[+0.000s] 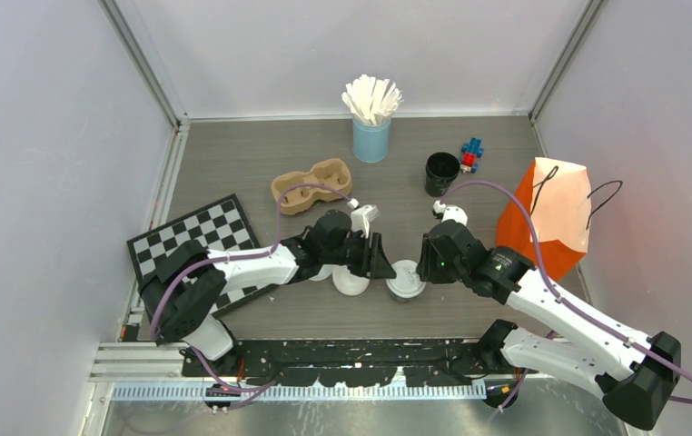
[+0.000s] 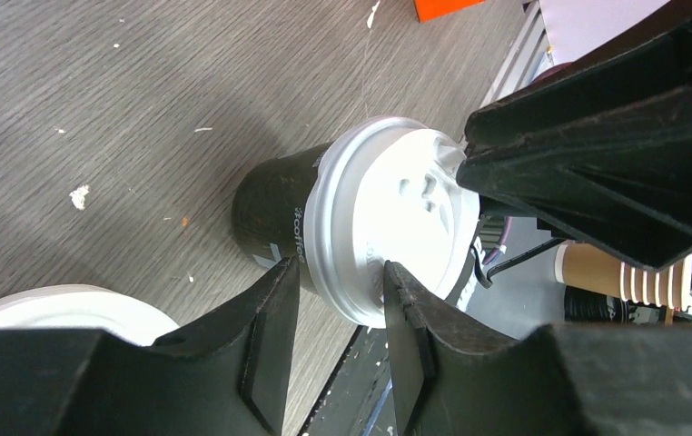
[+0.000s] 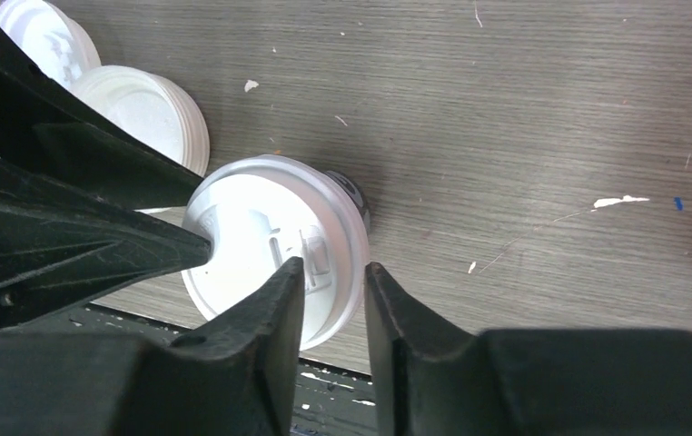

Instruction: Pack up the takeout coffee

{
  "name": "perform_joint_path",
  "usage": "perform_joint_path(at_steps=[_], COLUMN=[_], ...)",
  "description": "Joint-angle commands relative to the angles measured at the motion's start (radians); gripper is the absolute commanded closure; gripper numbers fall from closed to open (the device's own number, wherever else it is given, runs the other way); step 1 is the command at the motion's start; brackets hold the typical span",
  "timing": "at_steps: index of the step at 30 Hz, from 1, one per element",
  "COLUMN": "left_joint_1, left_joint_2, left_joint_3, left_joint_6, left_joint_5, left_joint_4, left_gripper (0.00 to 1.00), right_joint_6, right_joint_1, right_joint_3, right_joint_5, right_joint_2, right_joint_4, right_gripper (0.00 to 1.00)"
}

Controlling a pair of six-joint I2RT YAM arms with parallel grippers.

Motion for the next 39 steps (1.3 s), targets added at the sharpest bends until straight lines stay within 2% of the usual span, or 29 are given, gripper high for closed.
perform_joint_path(at_steps=[1,9,22,32,36,39], left_joint_1=[-0.010,-0.018,-0.033,-0.039,-0.043,-0.046], left_joint_2=[0.025,0.020,0.005,-0.017,-0.022,-0.029], left_joint_3=[0.019,0.030,0.037,0.017,0.008,0.006], left_joint_6=[0.049,0.061,0.091,0.099,0.089,0.068], left_joint_5=[-0.045,-0.063,-0.110,-0.146,-0.162,-0.168], left_joint_4=[-0.072,-0.100,-0.174,-0.202,-0.204,-0.198], left_gripper=[0.60,0.60,0.60,0.61,0.61,0.62], right_joint_6=[0.024,0.040,0.243,0.280,0.259,0.218], right_joint_1=[-0.015,-0.016,-0.017,-0.016,-0.016,-0.017], right_joint_3=[0.013,-0.017,-0.198,-0.293,-0.286,-0.188], right_joint_5=[0.017,-0.013,-0.051,-0.041,-0.045,-0.031], right_joint_2=[-0.023,0.000,-0.053,-0.119,-0.121,-0.091], right_joint_4=[0.016,0.032,0.123,0.176,0.204,0.197], right_gripper=[0.67,0.80,0.79,0.78,0.78,0.74])
